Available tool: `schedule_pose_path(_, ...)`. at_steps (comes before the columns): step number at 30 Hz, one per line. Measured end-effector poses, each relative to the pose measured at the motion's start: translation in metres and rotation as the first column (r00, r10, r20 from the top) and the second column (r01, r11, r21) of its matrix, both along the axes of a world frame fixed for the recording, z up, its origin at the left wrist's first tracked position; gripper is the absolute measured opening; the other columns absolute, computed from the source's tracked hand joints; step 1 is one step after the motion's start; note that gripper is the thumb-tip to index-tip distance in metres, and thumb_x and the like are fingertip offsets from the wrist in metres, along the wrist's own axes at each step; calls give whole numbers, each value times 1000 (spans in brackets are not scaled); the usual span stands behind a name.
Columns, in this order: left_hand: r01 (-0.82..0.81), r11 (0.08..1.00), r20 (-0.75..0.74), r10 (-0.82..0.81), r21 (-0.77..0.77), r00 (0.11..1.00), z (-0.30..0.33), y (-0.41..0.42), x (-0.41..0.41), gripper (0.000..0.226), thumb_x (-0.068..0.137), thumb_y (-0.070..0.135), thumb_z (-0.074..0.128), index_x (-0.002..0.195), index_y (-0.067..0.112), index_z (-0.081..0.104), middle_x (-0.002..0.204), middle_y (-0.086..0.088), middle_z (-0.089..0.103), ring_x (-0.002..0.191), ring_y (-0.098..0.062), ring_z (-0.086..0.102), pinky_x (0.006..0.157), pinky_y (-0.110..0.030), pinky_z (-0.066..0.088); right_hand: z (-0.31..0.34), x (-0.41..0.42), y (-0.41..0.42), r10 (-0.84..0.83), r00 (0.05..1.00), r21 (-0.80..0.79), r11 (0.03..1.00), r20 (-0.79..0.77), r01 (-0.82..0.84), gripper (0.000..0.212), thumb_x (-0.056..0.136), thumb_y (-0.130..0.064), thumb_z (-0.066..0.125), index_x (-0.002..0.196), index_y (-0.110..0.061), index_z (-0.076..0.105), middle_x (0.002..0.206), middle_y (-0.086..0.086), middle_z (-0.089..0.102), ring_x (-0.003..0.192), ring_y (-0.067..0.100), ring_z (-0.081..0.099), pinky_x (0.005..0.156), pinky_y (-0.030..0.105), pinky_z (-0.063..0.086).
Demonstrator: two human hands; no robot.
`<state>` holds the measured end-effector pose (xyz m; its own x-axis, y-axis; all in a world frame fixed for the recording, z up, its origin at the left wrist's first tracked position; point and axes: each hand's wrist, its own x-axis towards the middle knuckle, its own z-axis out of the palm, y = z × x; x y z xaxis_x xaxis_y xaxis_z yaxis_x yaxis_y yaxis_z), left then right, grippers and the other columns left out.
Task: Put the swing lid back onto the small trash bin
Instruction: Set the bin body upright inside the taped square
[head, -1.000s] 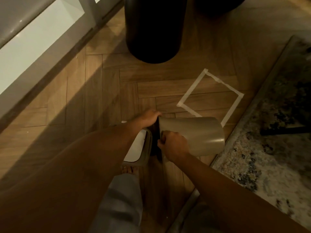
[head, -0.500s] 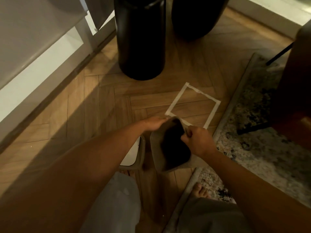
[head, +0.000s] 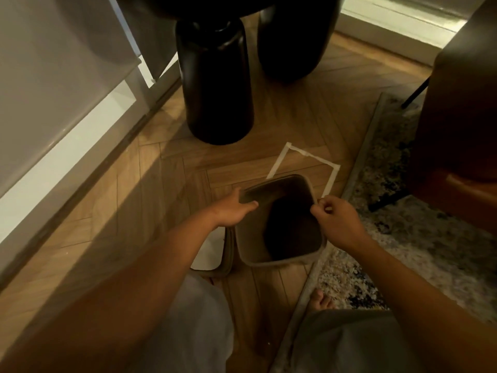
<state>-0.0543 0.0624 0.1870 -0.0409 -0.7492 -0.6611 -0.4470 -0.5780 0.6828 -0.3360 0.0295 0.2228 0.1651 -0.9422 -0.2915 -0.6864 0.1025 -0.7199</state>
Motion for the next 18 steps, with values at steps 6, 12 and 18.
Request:
schedule_pose_path(6,42,999,-83,-43,-21,996,7,-1,-6,64,87,52,62,141,33,34,112,6,67,96,-15,69,84,-45,58,-12,-5,-12,-194,977,47,981,83,191,21,96,-32,55,84,-16,57,71,-2,59,52,-1,56,44,19,42)
schedule_pose_path(12,60,988,-64,-70,-143,996,-1,-20,-22,70,77,55,70,138,38,39,119,14,61,109,-13,63,82,-36,56,-37,-12,-23,-264,961,113,961,85,254,16,100,-31,50,105,-18,57,92,0,63,73,9,60,54,26,42)
schedule_pose_path(18,50,986,-61,-60,-159,996,-31,-31,-33,76,84,36,73,146,31,30,126,7,53,115,-14,54,90,-31,47,-64,-19,-25,-151,976,241,964,154,111,34,103,-28,48,136,-19,55,120,-2,65,103,15,65,75,28,54)
